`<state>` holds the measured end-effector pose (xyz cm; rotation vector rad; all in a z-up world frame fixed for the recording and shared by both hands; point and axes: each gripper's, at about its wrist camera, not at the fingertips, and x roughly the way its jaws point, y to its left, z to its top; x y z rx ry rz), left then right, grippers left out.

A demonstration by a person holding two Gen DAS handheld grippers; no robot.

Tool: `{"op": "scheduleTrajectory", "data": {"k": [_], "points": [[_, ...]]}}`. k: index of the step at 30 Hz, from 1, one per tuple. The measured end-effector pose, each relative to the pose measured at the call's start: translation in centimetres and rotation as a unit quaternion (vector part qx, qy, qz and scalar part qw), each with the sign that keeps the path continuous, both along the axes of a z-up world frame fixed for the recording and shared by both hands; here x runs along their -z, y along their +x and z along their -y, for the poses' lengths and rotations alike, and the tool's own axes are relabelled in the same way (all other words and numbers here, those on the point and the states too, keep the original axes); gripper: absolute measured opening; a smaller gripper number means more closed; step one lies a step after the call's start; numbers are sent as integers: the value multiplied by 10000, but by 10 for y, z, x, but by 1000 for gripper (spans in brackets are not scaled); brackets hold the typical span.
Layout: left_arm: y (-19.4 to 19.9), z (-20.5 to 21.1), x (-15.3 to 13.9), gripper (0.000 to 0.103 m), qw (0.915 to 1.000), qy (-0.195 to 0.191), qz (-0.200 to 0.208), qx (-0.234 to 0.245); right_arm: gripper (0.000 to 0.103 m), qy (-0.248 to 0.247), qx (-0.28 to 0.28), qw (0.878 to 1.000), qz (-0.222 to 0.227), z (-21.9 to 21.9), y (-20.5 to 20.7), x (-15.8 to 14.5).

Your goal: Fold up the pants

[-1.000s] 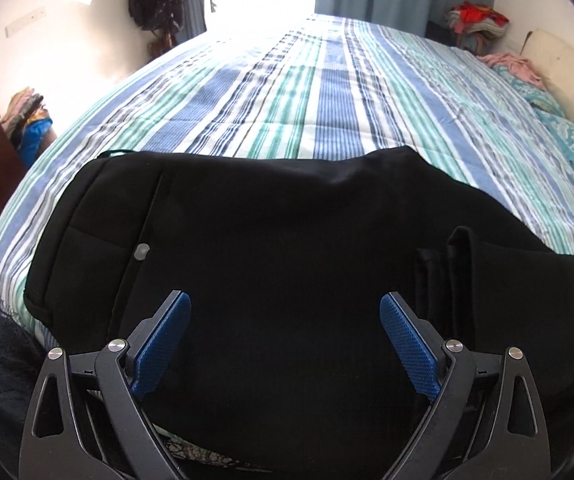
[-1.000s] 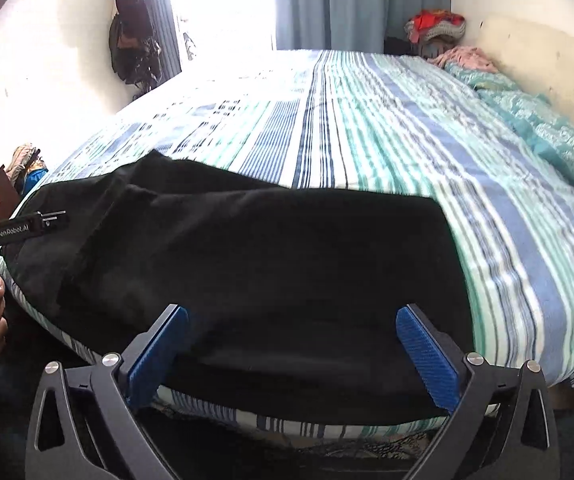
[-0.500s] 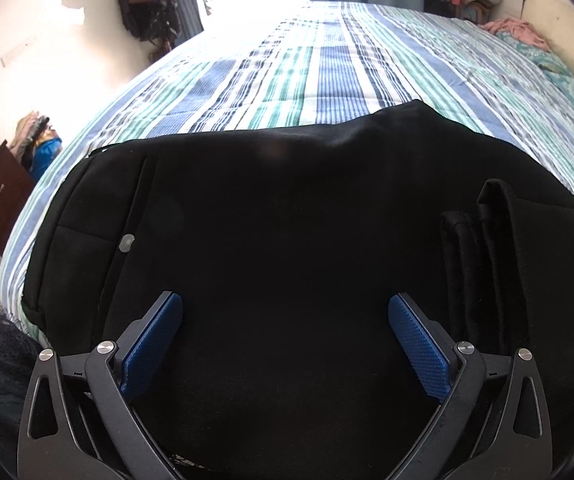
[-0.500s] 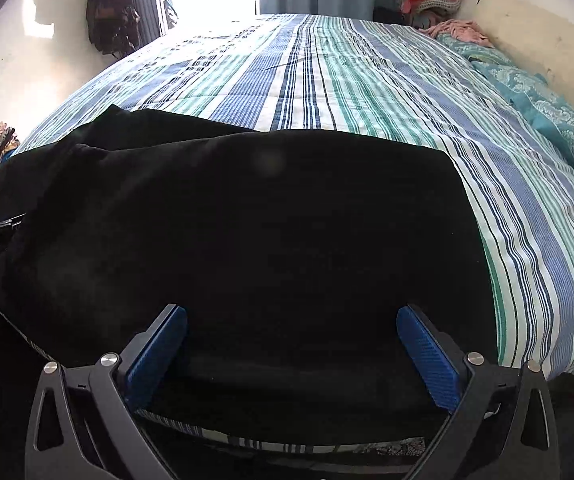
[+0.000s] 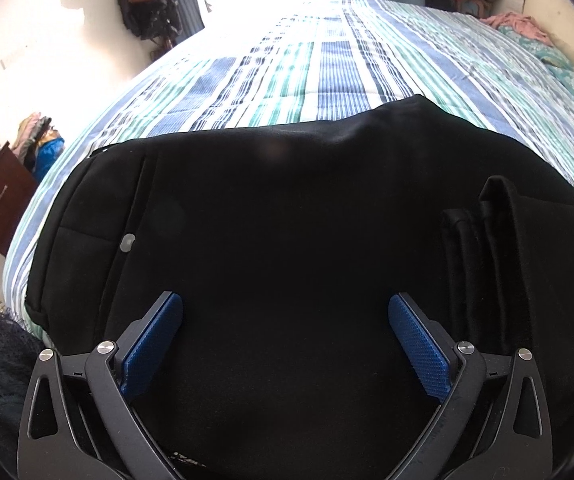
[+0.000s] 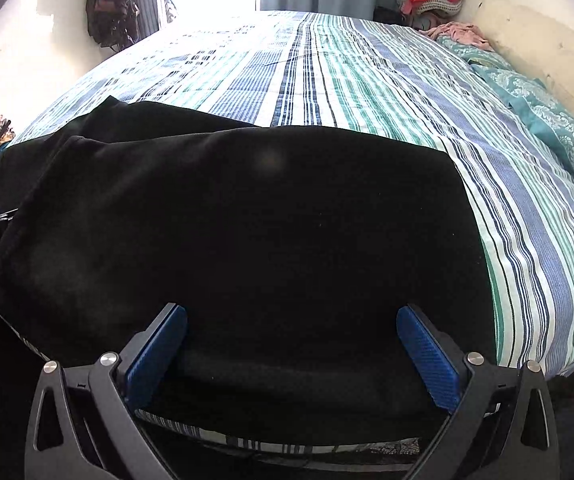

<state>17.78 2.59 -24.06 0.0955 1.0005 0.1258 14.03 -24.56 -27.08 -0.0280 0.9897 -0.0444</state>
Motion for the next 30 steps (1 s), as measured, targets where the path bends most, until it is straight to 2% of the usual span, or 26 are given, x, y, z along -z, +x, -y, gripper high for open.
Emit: {"op": "scheduleTrajectory", "data": {"k": [13,22,30], "points": [[2,1,-2,103,9999,9,-62,89,103,-57,-49,10000,-34,-1,1,1],[-2,1,1,103,9998,36,71,189,103,-59,-48,10000,-65,-1,2,1],[3,-1,1,103,9996,-24,-46,277,103,-89,-38,9999,-73,-1,3,2]]}}
